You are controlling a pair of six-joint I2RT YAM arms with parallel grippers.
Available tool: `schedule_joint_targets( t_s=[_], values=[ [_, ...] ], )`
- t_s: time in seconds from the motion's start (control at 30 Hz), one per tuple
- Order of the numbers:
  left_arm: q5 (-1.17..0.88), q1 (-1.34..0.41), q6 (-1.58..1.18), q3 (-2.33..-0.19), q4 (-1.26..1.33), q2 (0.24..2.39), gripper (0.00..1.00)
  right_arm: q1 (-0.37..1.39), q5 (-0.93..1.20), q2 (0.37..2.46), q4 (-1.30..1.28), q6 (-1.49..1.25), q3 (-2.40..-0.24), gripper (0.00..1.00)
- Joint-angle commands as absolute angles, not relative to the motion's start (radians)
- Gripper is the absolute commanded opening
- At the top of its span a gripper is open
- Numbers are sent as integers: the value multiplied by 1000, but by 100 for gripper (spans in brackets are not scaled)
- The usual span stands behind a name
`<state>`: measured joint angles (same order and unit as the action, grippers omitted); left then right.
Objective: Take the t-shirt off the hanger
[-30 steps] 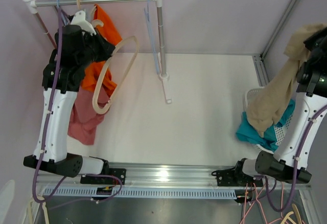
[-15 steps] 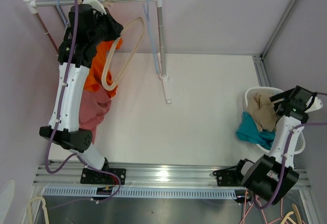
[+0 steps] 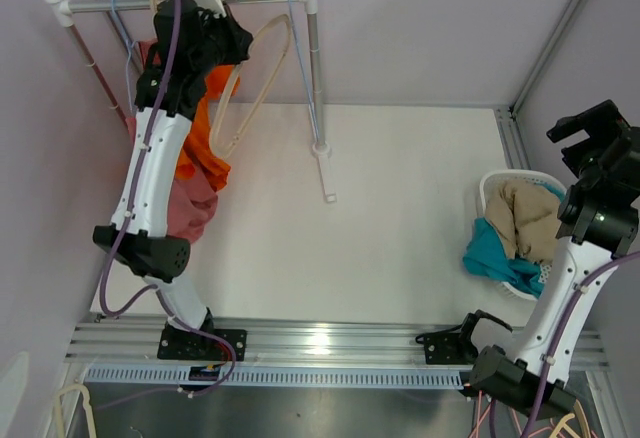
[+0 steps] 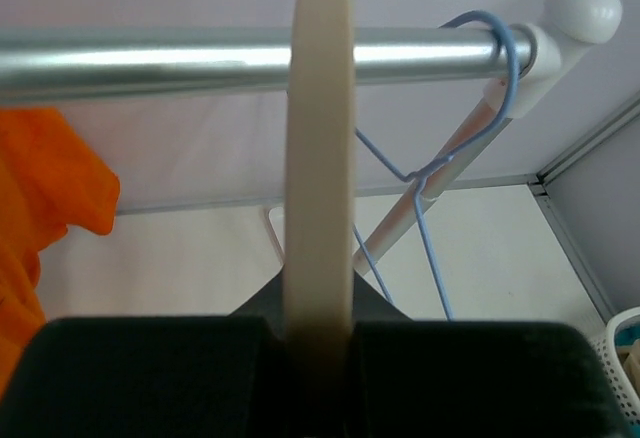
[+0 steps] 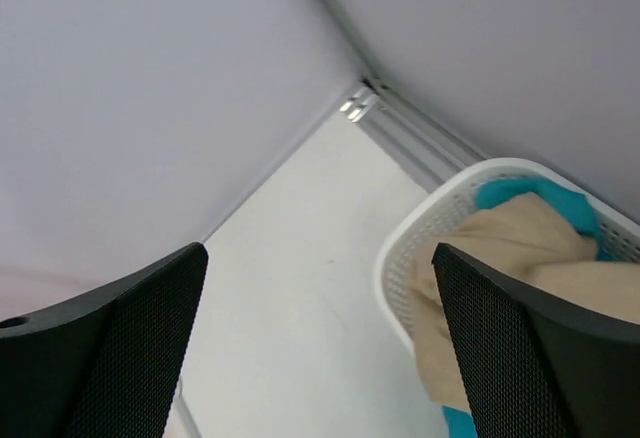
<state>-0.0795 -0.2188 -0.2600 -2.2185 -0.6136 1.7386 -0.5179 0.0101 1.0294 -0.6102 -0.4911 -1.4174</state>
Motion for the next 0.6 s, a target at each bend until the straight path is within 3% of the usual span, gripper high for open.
schedule_joint_targets(
  t_s=[0.0, 0.27, 0.57],
  values=[
    [-60, -261, -198, -2362, -564, 1805, 1, -492, 110, 993, -621, -448, -1398, 100],
    [250, -371, -31, -2405, -514, 1891, 1, -480, 179, 968, -598, -453, -1370, 100],
    [356, -388, -22, -2428, -538, 1971, 1, -479, 224, 950, -586, -451, -1345, 99]
  ],
)
